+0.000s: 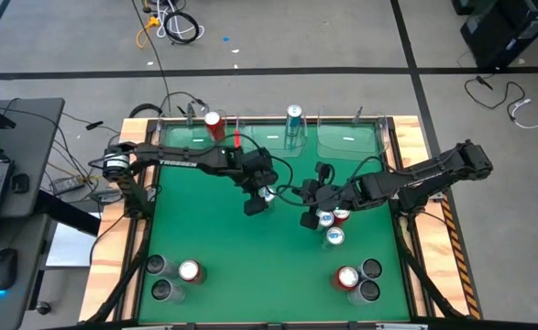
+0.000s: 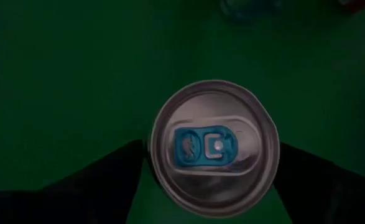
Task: Sort soda cans
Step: Put the blue soda can into the transparent middle bin
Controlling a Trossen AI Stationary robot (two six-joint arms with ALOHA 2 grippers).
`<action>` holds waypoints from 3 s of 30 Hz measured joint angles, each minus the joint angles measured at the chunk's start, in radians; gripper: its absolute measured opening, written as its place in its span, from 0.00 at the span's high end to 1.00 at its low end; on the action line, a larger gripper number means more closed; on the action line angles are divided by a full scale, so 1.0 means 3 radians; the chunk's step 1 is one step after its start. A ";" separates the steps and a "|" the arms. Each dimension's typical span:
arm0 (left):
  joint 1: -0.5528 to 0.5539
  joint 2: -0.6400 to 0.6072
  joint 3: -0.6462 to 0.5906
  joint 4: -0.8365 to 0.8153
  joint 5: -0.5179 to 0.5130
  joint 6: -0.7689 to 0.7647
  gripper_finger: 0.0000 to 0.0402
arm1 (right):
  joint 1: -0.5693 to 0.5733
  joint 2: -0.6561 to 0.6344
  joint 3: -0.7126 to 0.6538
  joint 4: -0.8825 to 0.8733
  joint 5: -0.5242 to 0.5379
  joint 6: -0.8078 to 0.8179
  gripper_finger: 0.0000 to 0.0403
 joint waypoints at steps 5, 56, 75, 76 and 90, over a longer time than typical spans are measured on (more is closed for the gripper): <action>0.0007 -0.0036 0.0000 0.0122 -0.0284 -0.0062 0.26 | 0.0000 0.0000 0.0000 0.0000 0.0000 -0.0001 1.00; 0.1669 0.1274 0.2191 -0.0461 -0.0378 0.0690 0.43 | 0.0079 0.0001 0.0000 0.0025 0.0001 0.0027 1.00; 0.1795 0.1372 0.2173 -0.0421 -0.0262 0.0672 0.43 | 0.0079 0.0001 0.0000 0.0065 0.0001 0.0028 1.00; 0.1795 0.1383 0.2173 -0.0395 -0.0256 0.0665 0.43 | 0.0079 0.0001 0.0000 0.0070 0.0000 0.0028 1.00; 0.1794 0.1475 0.2173 -0.0222 -0.0174 0.0554 0.43 | 0.0078 0.0001 0.0000 0.0074 0.0000 0.0027 1.00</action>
